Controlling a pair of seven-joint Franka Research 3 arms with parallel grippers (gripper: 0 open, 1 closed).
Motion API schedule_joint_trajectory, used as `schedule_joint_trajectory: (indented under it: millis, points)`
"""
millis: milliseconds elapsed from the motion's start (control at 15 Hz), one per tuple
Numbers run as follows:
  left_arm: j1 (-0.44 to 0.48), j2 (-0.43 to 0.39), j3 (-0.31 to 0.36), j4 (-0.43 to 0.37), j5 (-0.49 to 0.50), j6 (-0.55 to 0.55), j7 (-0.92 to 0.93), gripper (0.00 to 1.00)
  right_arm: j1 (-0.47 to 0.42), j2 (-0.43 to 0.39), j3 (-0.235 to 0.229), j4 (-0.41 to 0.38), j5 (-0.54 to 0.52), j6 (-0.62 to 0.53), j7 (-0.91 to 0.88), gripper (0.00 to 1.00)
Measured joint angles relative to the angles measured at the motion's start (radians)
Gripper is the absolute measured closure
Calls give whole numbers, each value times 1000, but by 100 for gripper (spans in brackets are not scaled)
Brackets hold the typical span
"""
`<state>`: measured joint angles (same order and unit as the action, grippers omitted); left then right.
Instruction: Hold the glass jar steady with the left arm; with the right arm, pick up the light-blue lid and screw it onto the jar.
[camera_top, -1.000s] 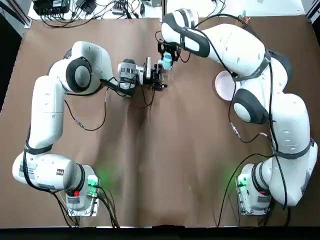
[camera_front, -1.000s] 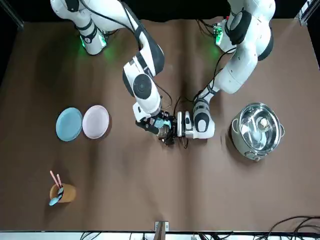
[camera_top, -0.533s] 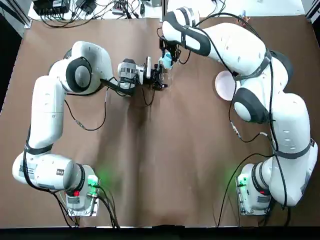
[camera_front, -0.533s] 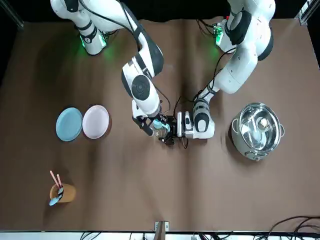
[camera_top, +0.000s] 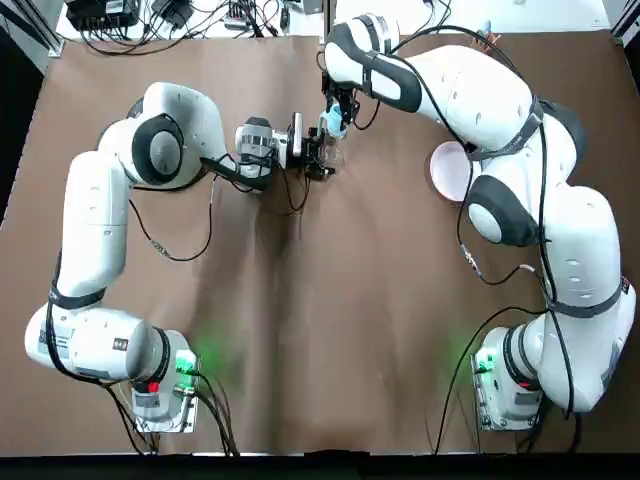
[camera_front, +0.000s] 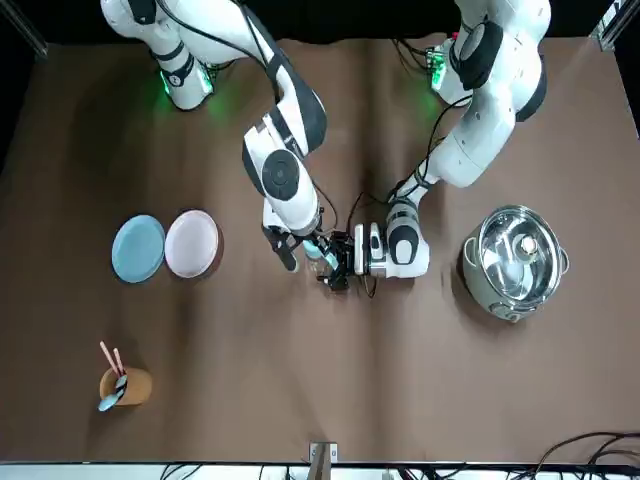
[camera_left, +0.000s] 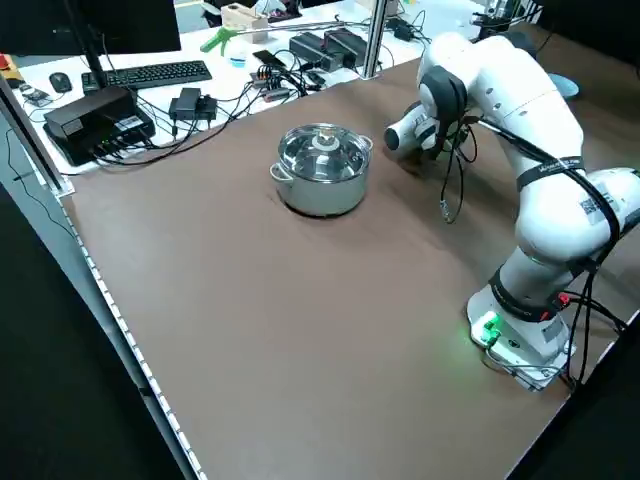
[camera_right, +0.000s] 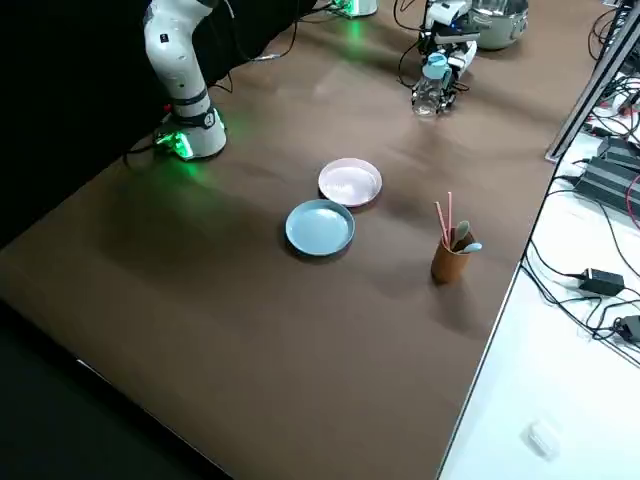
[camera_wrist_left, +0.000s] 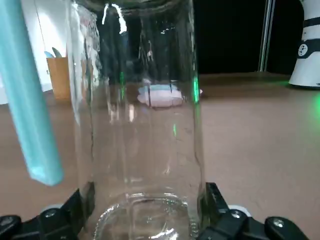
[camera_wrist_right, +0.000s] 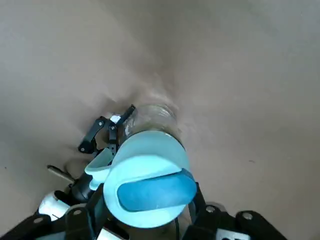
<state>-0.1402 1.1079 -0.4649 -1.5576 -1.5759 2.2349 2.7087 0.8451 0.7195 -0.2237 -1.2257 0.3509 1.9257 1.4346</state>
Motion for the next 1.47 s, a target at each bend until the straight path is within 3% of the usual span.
schedule_joint_trajectory:
  millis: [867,1000,1133,1333,1467]
  points:
    - [2,3,0,10,-1,2,-7,5,-3,0,1,-6,-19,32,346,32]
    - [3,3,1,12,-1,3,3,5,-5,3,-1,-12,-32,41,358,23]
    - [4,4,3,12,-1,3,9,5,-13,10,-4,-19,-43,53,359,21]
    - [4,4,3,12,1,3,18,5,-21,23,-10,-19,-53,82,358,0]
    - [4,4,3,11,2,2,19,5,-23,26,-11,-19,-57,92,358,0]
